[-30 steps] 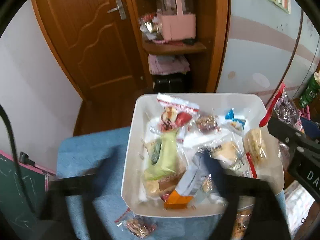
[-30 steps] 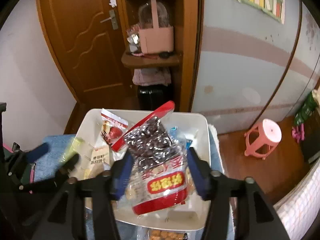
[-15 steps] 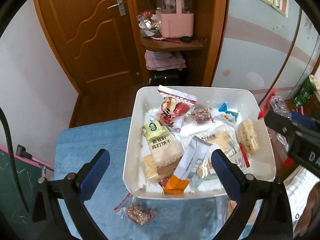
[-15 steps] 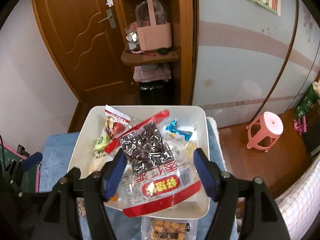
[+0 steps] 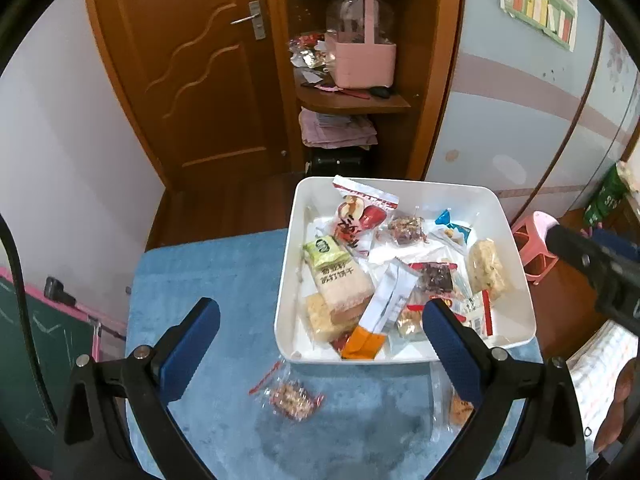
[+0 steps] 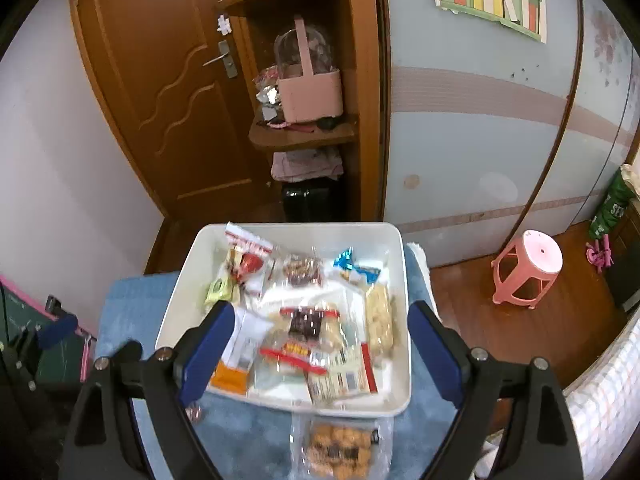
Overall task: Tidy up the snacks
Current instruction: 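Open both tools to drop the packet and bag into the bin, then move the left tool to the nut-cookie bag while the right moves to the puff-ball tray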
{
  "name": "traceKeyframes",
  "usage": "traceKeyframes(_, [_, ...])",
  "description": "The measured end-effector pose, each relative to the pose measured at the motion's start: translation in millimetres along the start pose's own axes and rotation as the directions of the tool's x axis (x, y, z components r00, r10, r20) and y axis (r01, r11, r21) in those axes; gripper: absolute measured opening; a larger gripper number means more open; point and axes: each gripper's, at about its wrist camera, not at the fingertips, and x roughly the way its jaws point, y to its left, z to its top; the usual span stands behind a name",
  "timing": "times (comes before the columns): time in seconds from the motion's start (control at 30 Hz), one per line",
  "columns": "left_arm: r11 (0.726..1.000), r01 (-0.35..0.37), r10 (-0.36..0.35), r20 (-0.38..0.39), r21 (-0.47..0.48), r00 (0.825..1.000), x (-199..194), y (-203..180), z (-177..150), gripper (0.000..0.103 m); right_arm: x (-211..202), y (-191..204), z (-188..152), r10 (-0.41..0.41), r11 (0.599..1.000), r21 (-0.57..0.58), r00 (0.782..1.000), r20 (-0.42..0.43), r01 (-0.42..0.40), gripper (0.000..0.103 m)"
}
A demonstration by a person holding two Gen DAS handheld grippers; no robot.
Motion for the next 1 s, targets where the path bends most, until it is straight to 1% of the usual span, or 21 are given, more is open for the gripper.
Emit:
traceKeyframes(0.13, [1.0, 0.007, -0.007, 0.027, 0.0, 1.0, -30.2, 13.7, -12.9, 0.101, -25.3, -1.4, -15.6, 0.0, 1.0, -0.031, 1.0, 0.011, 0.0, 0.089])
traceKeyframes(0.27, [1.0, 0.015, -0.015, 0.06, 0.008, 0.998, -63.3, 28.3, -28.3, 0.101, -56.2, -4.9, -32.5, -0.009, 0.998, -0.056, 0.999, 0.049, 0.012, 0.089])
traceKeyframes(0.3, [1.0, 0.018, -0.019, 0.067, 0.009, 0.998, -70.6, 32.7, -32.7, 0.101, -62.2, -6.2, -35.4, -0.011, 0.998, -0.059, 0.998, 0.061, 0.015, 0.09])
traceKeyframes(0.33, [1.0, 0.019, -0.02, 0.072, 0.011, 0.997, -75.4, 35.8, -36.1, 0.101, -69.7, -7.4, -38.9, -0.016, 0.998, -0.061, 0.997, 0.079, 0.02, 0.095])
traceKeyframes(0.4, [1.0, 0.017, -0.019, 0.08, 0.018, 0.997, -84.0, 42.7, -44.0, 0.101, -80.5, -10.6, -44.2, -0.019, 0.997, -0.067, 0.994, 0.108, 0.026, 0.101])
traceKeyframes(0.5, [0.999, 0.012, -0.014, 0.073, 0.032, 0.997, -84.7, 50.4, -54.9, 0.101, -88.9, -13.5, -51.9, -0.02, 0.996, -0.079, 0.991, 0.134, 0.031, 0.102])
traceKeyframes(0.6, [0.999, 0.004, -0.006, 0.049, 0.039, 0.999, -70.3, 55.4, -66.0, 0.101, -84.4, -15.4, -61.7, -0.032, 0.995, -0.091, 0.991, 0.131, 0.044, 0.103])
traceKeyframes(0.7, [1.0, 0.007, -0.007, -0.009, 0.023, 1.0, -39.1, 60.8, -77.6, 0.101, -66.1, -17.8, -75.4, -0.032, 0.995, -0.09, 0.994, 0.101, 0.042, 0.103])
traceKeyframes(0.8, [1.0, 0.009, -0.009, -0.066, 0.002, 0.998, -7.0, 65.5, -91.2, 0.101, -37.8, -24.4, -93.7, -0.021, 0.998, -0.061, 0.999, 0.046, 0.023, 0.103])
traceKeyframes(0.87, [1.0, 0.004, -0.005, -0.105, -0.015, 0.995, 17.0, 68.5, -101.3, 0.101, -13.5, -30.3, -107.6, -0.019, 0.999, -0.031, 1.0, -0.005, 0.019, 0.103])
traceKeyframes(1.0, [0.998, -0.014, 0.004, -0.174, -0.054, 0.985, 64.6, 74.5, -118.2, 0.101, 30.1, -39.0, -130.6, 0.009, 0.999, 0.045, 0.994, -0.11, -0.004, 0.103])
